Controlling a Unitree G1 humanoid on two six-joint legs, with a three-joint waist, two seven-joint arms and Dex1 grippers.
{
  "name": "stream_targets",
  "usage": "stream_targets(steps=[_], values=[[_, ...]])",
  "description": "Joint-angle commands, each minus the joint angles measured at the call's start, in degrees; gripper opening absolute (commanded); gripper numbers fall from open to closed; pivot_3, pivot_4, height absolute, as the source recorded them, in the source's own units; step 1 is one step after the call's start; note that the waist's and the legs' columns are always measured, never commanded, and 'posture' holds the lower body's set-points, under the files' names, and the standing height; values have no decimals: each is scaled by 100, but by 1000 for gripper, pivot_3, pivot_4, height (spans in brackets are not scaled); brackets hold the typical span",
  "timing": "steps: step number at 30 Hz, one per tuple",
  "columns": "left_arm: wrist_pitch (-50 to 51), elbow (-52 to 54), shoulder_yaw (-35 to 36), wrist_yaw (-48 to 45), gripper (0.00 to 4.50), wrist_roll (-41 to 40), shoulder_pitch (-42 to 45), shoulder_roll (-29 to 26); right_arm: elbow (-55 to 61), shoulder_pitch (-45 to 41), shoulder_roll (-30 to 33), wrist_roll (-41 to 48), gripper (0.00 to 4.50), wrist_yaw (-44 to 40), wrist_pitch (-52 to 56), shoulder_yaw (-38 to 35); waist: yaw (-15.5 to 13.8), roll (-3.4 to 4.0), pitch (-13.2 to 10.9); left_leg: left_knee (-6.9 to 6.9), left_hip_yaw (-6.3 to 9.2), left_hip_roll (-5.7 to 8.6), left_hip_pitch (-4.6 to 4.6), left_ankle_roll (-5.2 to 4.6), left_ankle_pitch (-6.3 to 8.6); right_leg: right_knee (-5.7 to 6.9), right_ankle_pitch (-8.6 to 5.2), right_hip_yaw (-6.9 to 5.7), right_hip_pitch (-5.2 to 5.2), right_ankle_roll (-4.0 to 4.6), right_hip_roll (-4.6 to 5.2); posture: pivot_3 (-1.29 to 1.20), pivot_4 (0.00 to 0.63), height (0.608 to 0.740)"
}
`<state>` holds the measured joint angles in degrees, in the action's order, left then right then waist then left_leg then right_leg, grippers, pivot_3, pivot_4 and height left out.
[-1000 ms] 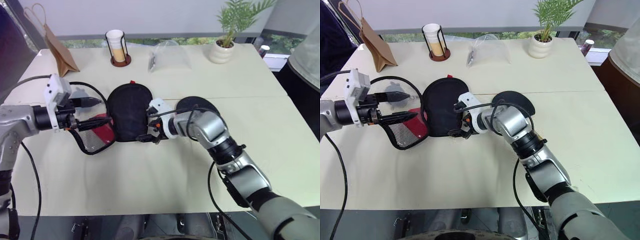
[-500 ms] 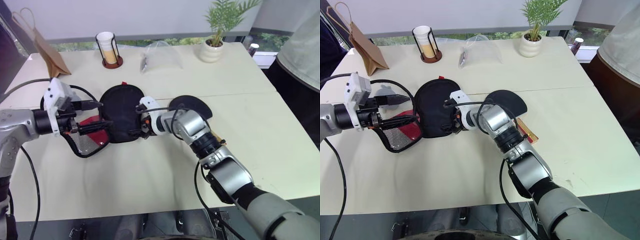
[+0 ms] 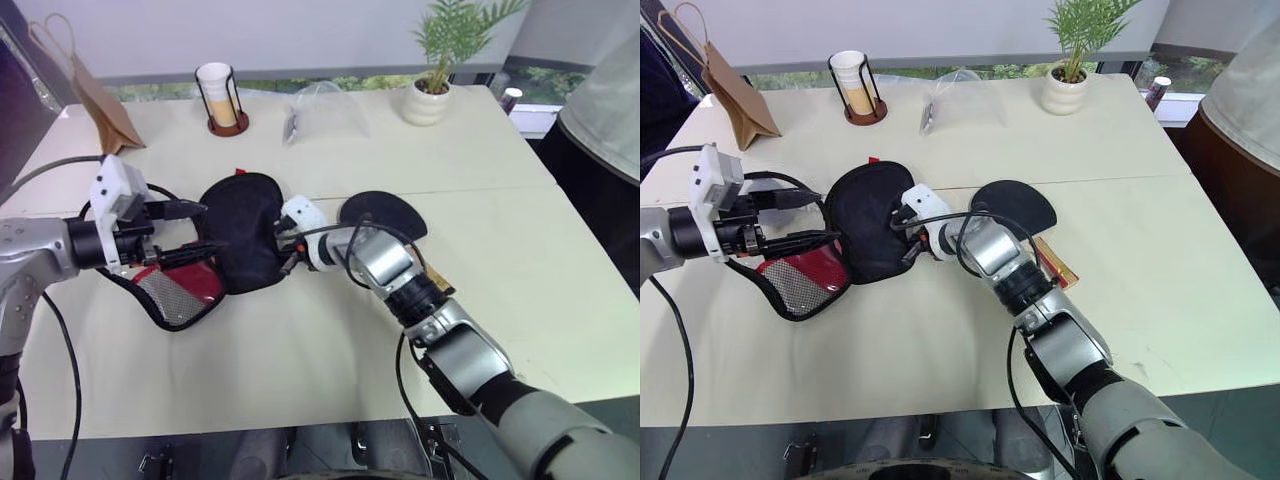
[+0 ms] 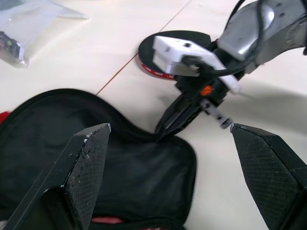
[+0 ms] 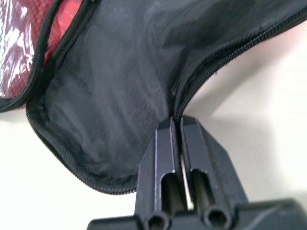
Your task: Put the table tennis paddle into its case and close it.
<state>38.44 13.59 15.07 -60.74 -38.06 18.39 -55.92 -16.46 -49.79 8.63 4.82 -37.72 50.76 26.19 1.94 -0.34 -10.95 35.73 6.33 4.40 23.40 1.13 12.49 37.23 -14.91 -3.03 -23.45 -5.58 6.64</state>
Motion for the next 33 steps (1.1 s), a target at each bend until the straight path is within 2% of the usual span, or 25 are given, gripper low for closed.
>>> stream_targets(steps=[1, 5, 9, 15, 19, 25, 28, 33], values=[[-109, 27, 153, 20, 4177, 12, 73, -40, 750, 309, 658, -26, 43, -384, 430, 164, -41, 0, 0, 0, 0, 1, 0, 0, 0, -2, 0, 0, 0, 0, 1, 0, 150, 740], [-168, -33, 62, 7, 4177, 57, 135, -1, 1931, 639, 1721, 137, 43, -965, 644, 138, -153, 0, 0, 0, -3, 2, 2, 0, 1, -8, 0, -2, 2, -1, 4, 0, 150, 740], [-217, -87, -30, -15, 4177, 90, 207, 62, 2780, 992, 2712, 280, 43, -1491, 535, 129, -136, -4, -1, 0, -6, 2, 6, -1, 1, -14, 0, -4, 12, -2, 8, 0, 150, 740], [-299, -152, -170, -54, 4177, 172, 291, 165, 3227, 1485, 3753, 237, 43, -2039, -60, 111, -118, -5, -2, -2, -8, -3, 7, -2, 1, -14, -1, -4, 10, -3, 7, 0, 150, 740], [-336, -160, -218, -75, 4177, 195, 299, 188, 3232, 1644, 4025, 230, 43, -2185, -344, 20, -132, -8, -3, -2, -9, -3, 7, -2, 1, -15, -1, -4, 12, -3, 8, 0, 150, 740], [-367, -163, -257, -81, 4177, 213, 330, 217, 3217, 1701, 3773, 440, 43, -2024, -55, -296, -136, -10, -4, -1, -9, -2, 7, -2, 1, -18, -1, -4, 14, -3, 11, 0, 150, 740], [-366, -145, -273, -83, 4177, 220, 336, 223, 3303, 1658, 3760, 541, 929, -1989, 62, -531, -132, -10, -4, -1, -8, -3, 7, -2, 1, -17, -1, -4, 11, -3, 10, 0, 150, 740], [-345, -96, -283, -76, 4177, 218, 324, 243, 3240, 1229, 3917, 731, 3471, -1792, 510, -1305, -129, -9, -5, -2, -8, -2, 10, -2, 1, -17, -1, -3, 9, -2, 10, 0, 150, 740]])
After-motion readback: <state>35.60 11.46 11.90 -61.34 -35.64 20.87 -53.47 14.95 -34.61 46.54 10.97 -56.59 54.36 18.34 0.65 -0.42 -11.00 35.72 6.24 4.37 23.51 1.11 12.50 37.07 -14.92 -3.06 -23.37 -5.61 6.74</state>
